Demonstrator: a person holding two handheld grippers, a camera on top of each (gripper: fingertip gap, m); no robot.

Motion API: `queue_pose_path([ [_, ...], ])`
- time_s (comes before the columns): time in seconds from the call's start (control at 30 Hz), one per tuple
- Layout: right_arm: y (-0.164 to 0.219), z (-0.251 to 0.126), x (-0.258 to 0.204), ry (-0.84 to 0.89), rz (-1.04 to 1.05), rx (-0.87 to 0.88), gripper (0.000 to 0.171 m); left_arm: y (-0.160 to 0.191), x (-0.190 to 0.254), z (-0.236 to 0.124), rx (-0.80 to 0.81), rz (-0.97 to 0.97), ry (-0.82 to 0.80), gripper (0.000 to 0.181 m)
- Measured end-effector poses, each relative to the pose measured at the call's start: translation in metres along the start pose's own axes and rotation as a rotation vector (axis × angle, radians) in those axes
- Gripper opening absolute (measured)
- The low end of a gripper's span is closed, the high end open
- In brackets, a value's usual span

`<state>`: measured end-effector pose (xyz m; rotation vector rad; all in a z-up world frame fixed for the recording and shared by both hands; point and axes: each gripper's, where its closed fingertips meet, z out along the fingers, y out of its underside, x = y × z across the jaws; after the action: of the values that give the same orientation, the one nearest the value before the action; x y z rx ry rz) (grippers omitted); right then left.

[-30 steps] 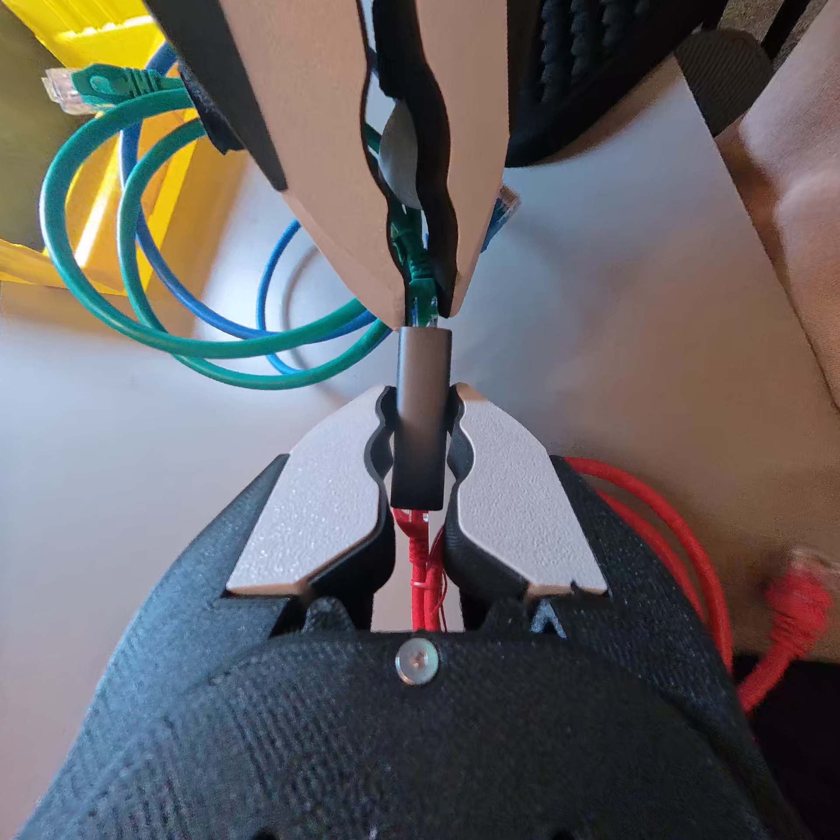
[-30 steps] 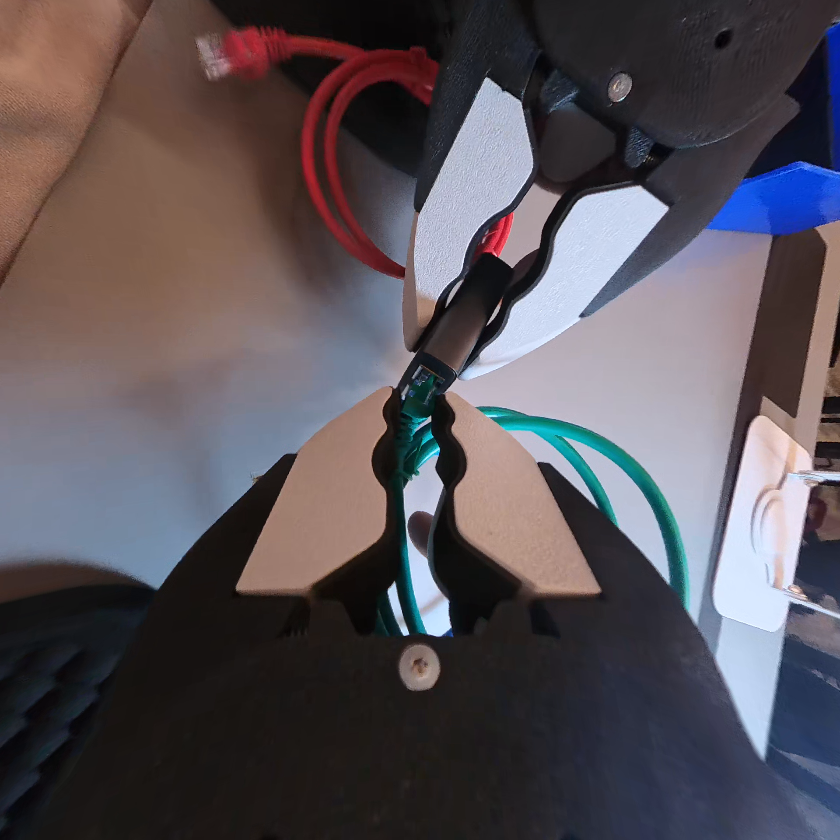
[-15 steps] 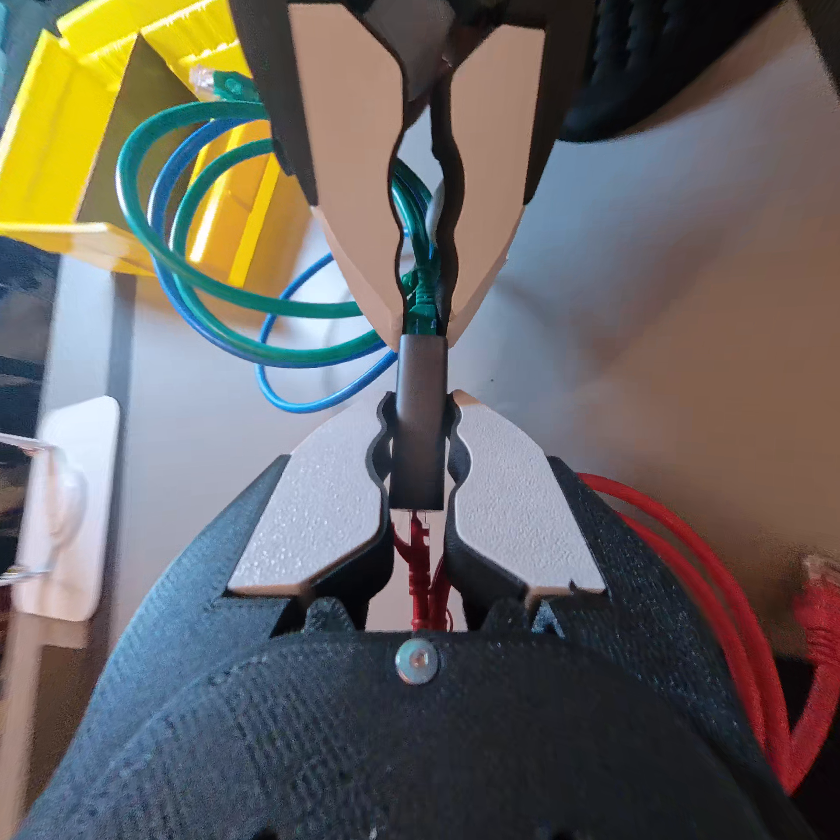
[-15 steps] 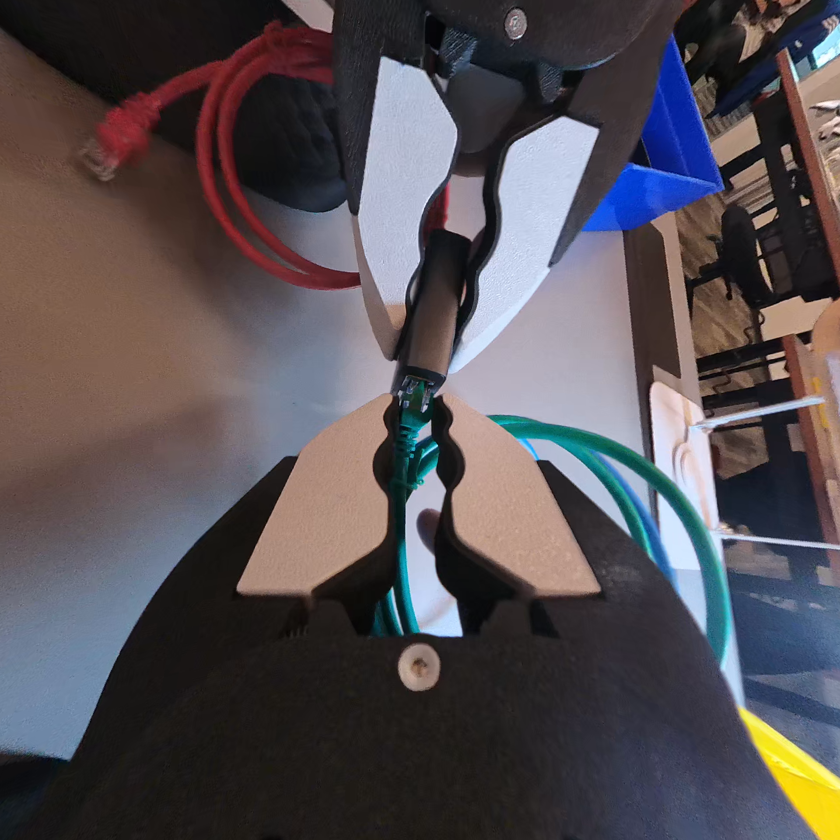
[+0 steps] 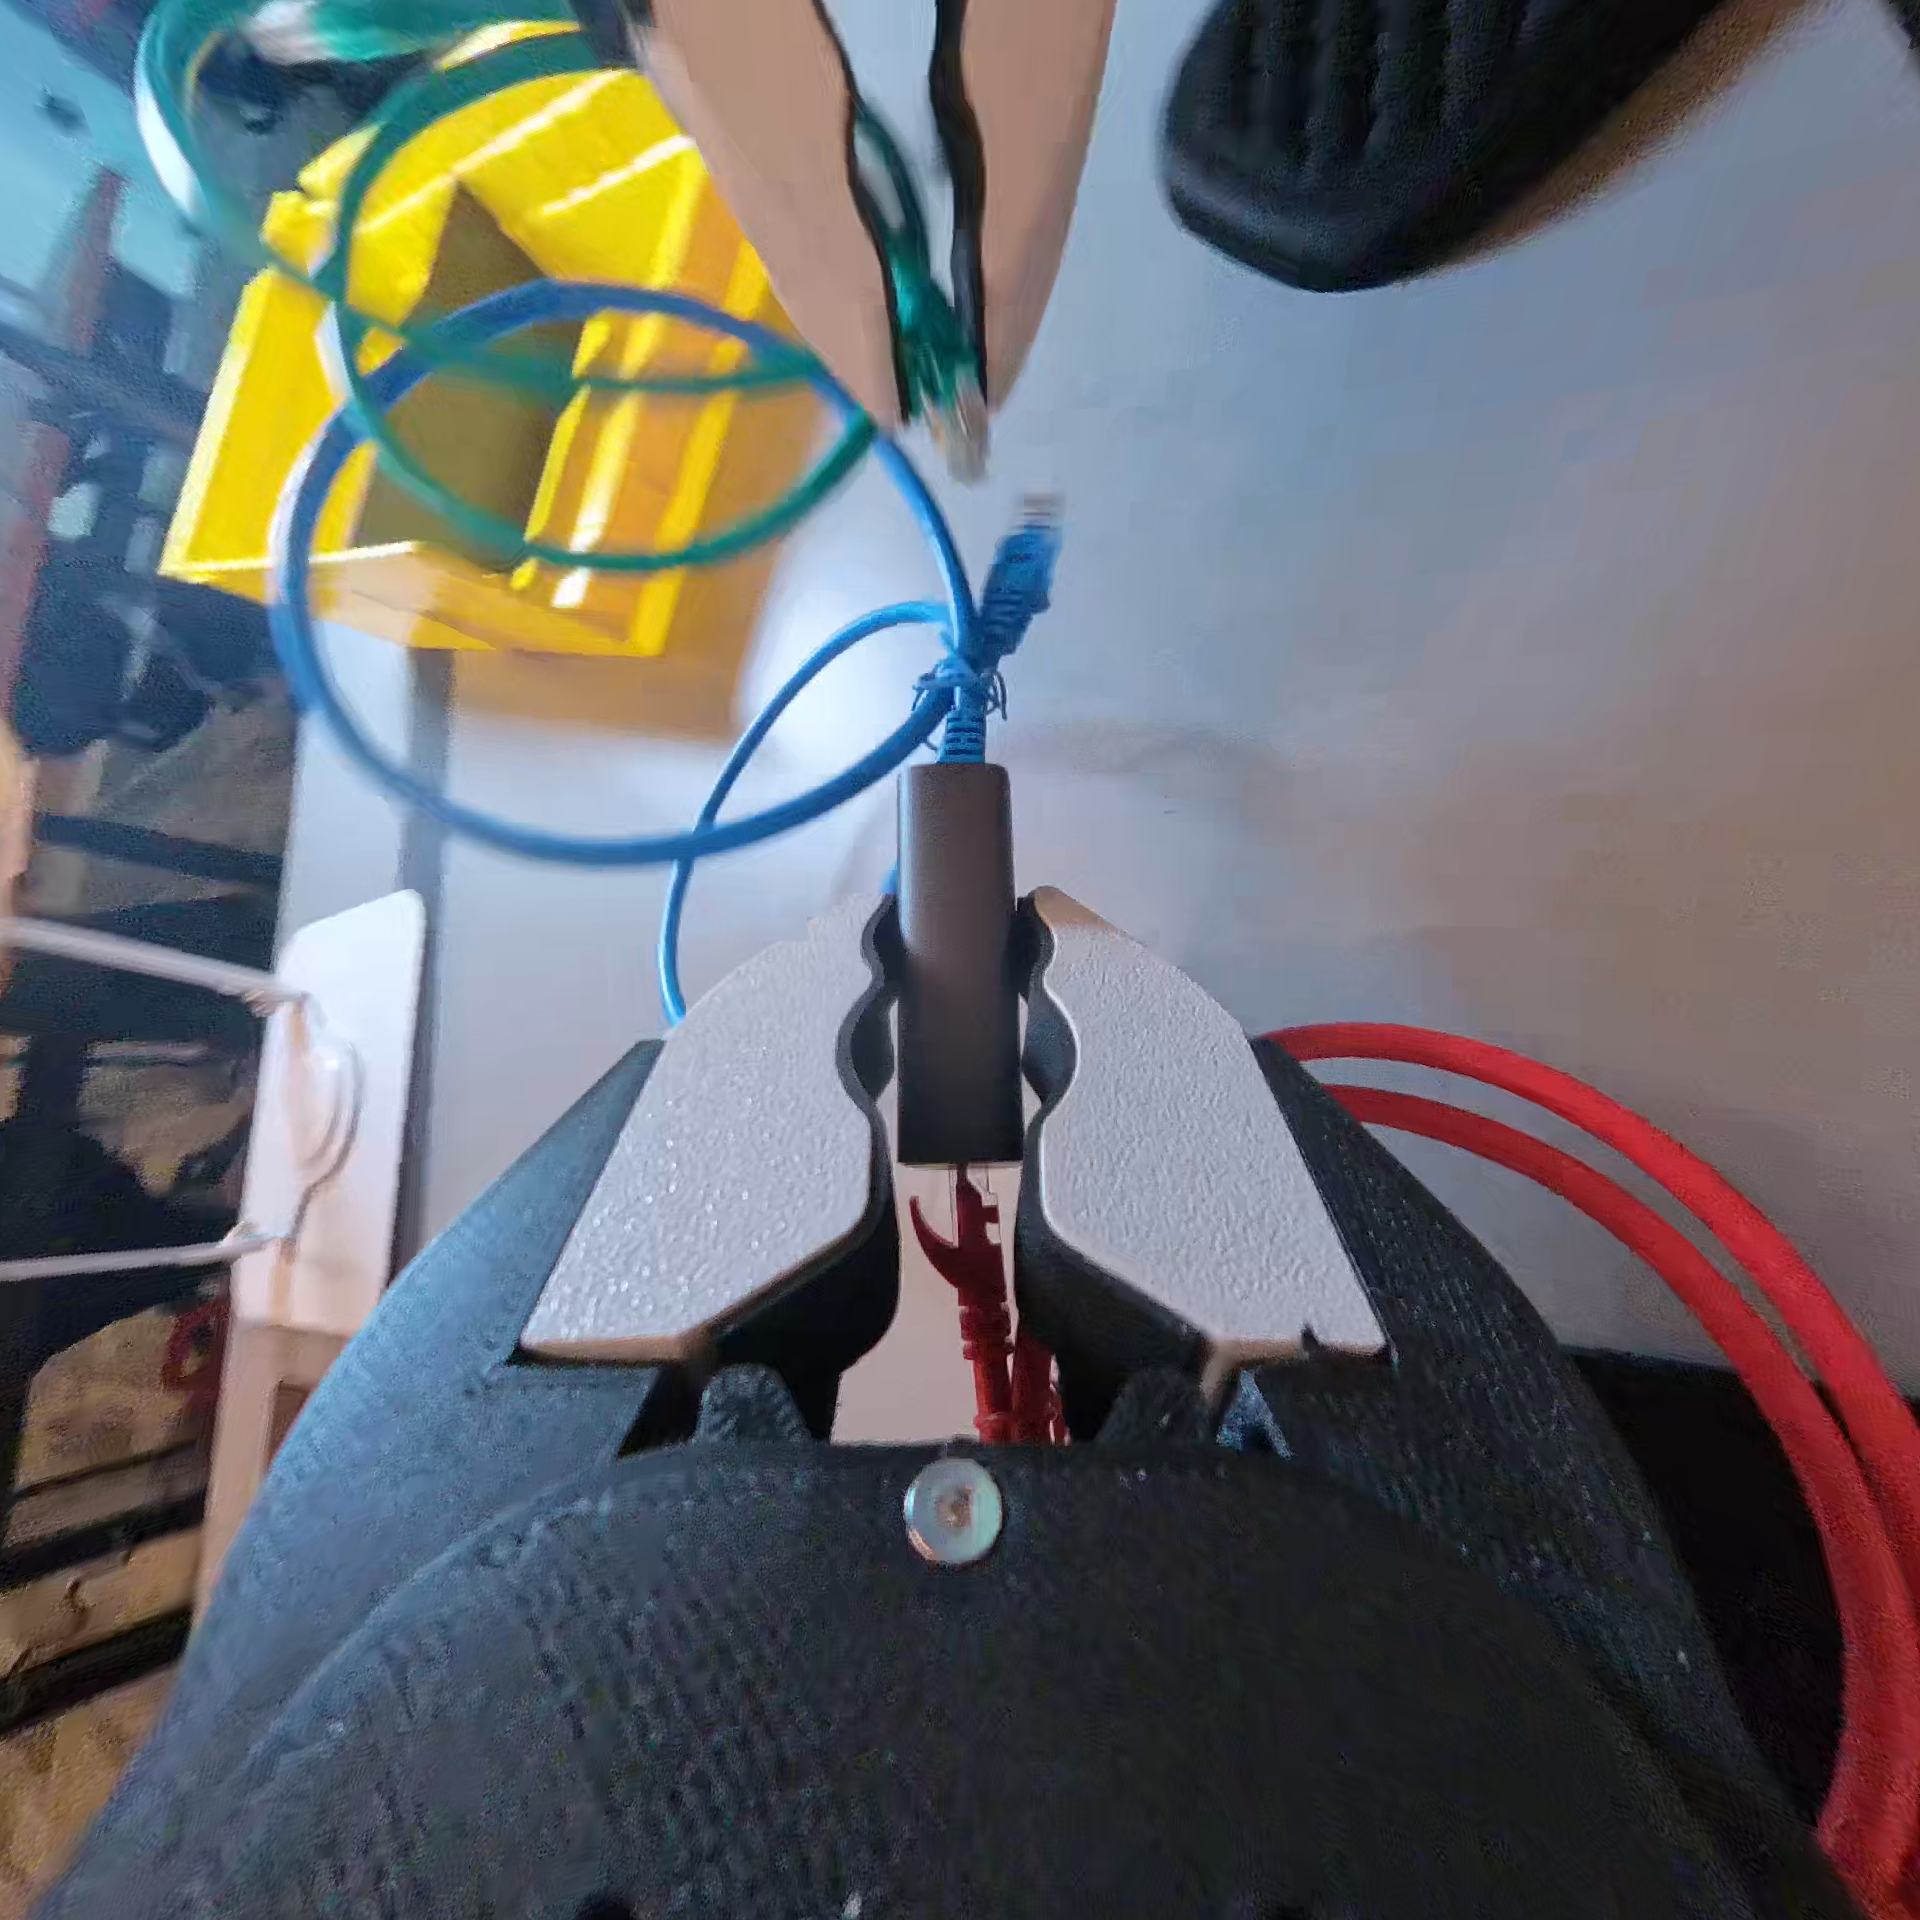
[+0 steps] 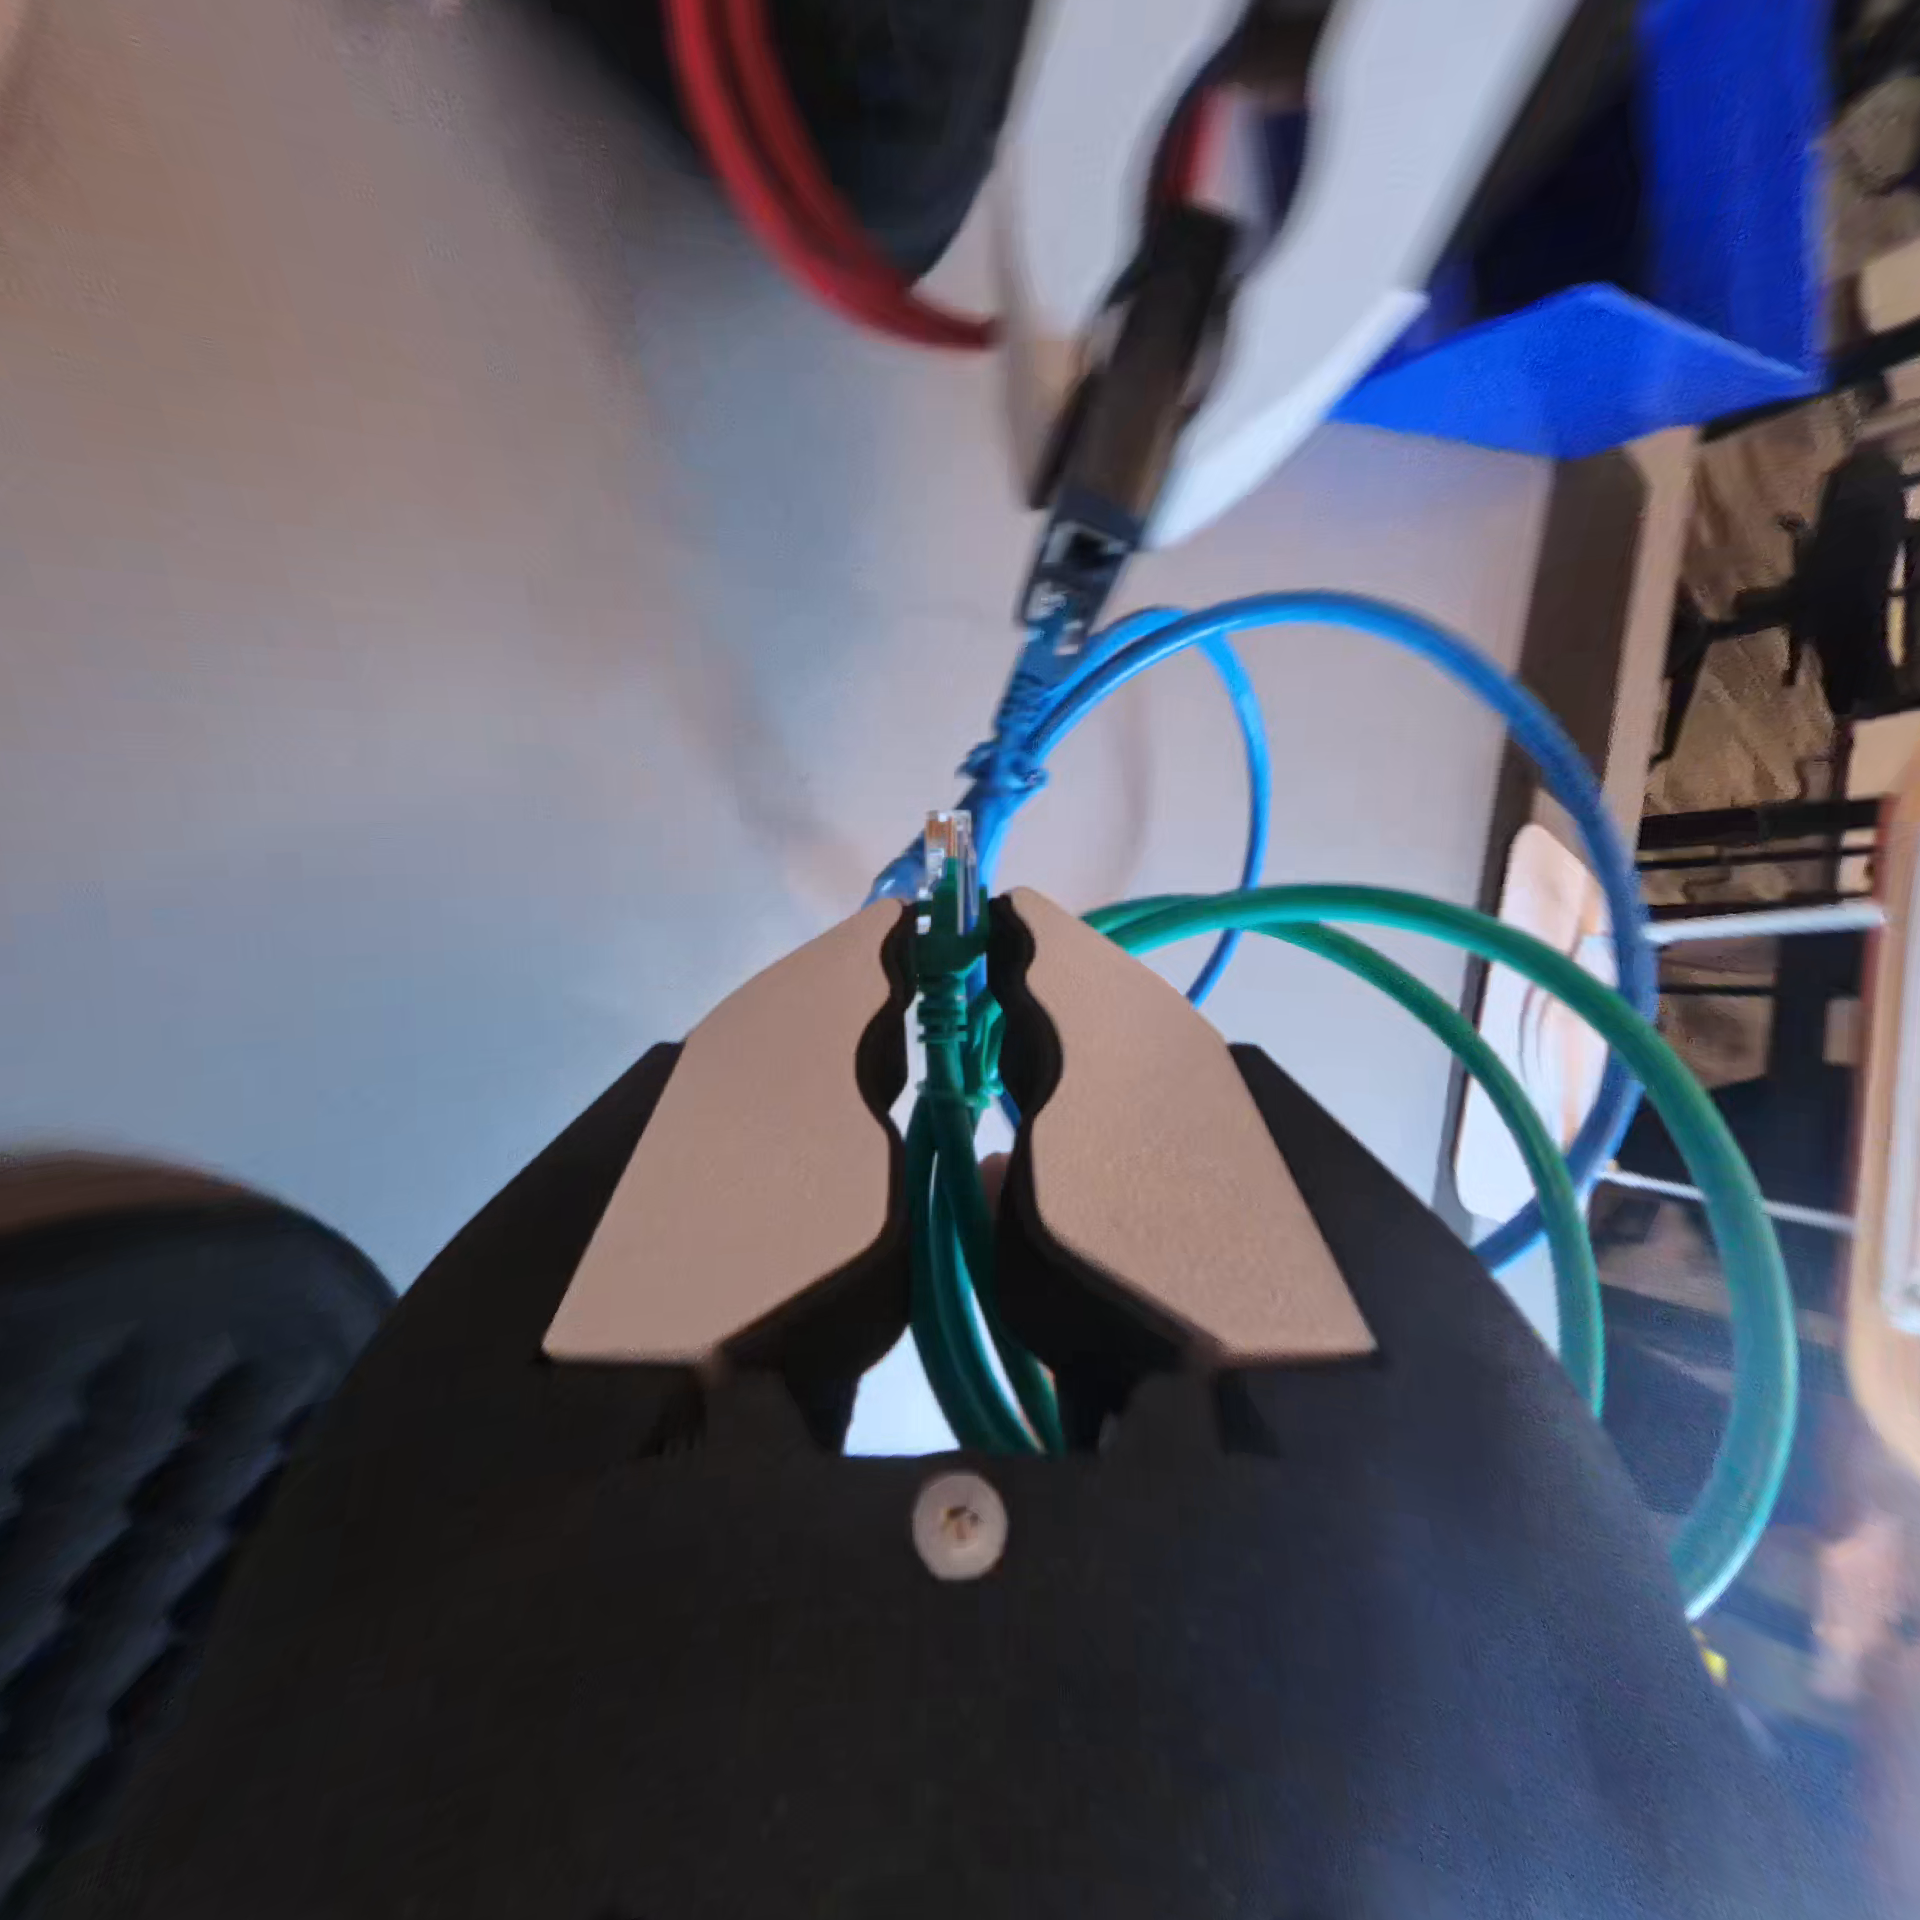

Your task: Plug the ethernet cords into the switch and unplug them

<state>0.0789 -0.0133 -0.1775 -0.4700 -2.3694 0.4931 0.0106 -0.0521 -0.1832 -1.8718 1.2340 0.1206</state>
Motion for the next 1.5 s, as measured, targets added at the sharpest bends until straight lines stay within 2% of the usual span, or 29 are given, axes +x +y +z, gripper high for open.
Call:
queue_pose_path([
  [0.07,-0.011,-0.027,0.031,0.090,0.143,0.133,0.013,0.008,-0.019,-0.007,-0.022,-0.030,-0.083,0.021],
  [0.13,0.007,-0.050,0.064,0.238,0.197,0.092,0.013,0.022,-0.030,-0.013,-0.009,-0.093,-0.118,0.021],
  [0.27,0.053,-0.081,0.101,0.364,0.386,-0.012,0.013,0.040,-0.026,-0.018,0.017,-0.173,-0.155,0.021],
  [0.33,0.096,-0.083,0.118,0.402,0.533,-0.123,0.014,0.046,-0.023,-0.016,0.006,-0.170,-0.184,0.021],
  [0.5,0.187,-0.059,0.152,0.471,0.930,-0.155,0.015,0.049,-0.020,-0.011,0.007,-0.167,-0.233,0.021],
  [0.6,0.214,-0.048,0.166,0.538,1.081,-0.112,0.045,0.047,-0.020,-0.008,0.029,-0.168,-0.252,0.021],
  [0.7,0.182,-0.060,0.185,0.642,1.053,0.070,0.045,0.050,-0.020,-0.006,0.014,-0.135,-0.282,0.021],
  [0.77,0.132,-0.069,0.190,0.663,0.948,0.238,0.037,0.050,-0.020,-0.005,0.012,-0.126,-0.285,0.021],
  [0.83,0.068,-0.063,0.177,0.560,0.793,0.355,0.031,0.051,-0.020,-0.005,0.010,-0.113,-0.294,0.021],
  [0.93,-0.007,-0.022,0.129,0.321,0.517,0.292,0.030,0.051,-0.019,-0.004,0.005,-0.102,-0.300,0.021],
  [1.03,-0.048,0.032,0.075,0.177,0.282,0.179,0.029,0.049,-0.019,-0.005,0.011,-0.080,-0.309,0.021],
  [1.1,-0.055,0.063,0.053,0.153,0.215,0.114,0.029,0.046,-0.018,-0.005,0.018,-0.060,-0.309,0.021],
  [1.2,-0.037,0.088,0.049,0.218,0.130,-0.017,0.028,0.043,-0.015,-0.006,0.040,-0.064,-0.289,0.021],
  [1.33,-0.034,0.095,0.045,0.205,0.135,0.030,0.014,0.041,-0.009,-0.003,0.079,-0.100,-0.228,0.021],
  [1.5,-0.036,0.094,0.038,0.160,0.157,0.081,0.014,0.038,-0.004,-0.003,0.122,-0.117,-0.176,0.021],
])
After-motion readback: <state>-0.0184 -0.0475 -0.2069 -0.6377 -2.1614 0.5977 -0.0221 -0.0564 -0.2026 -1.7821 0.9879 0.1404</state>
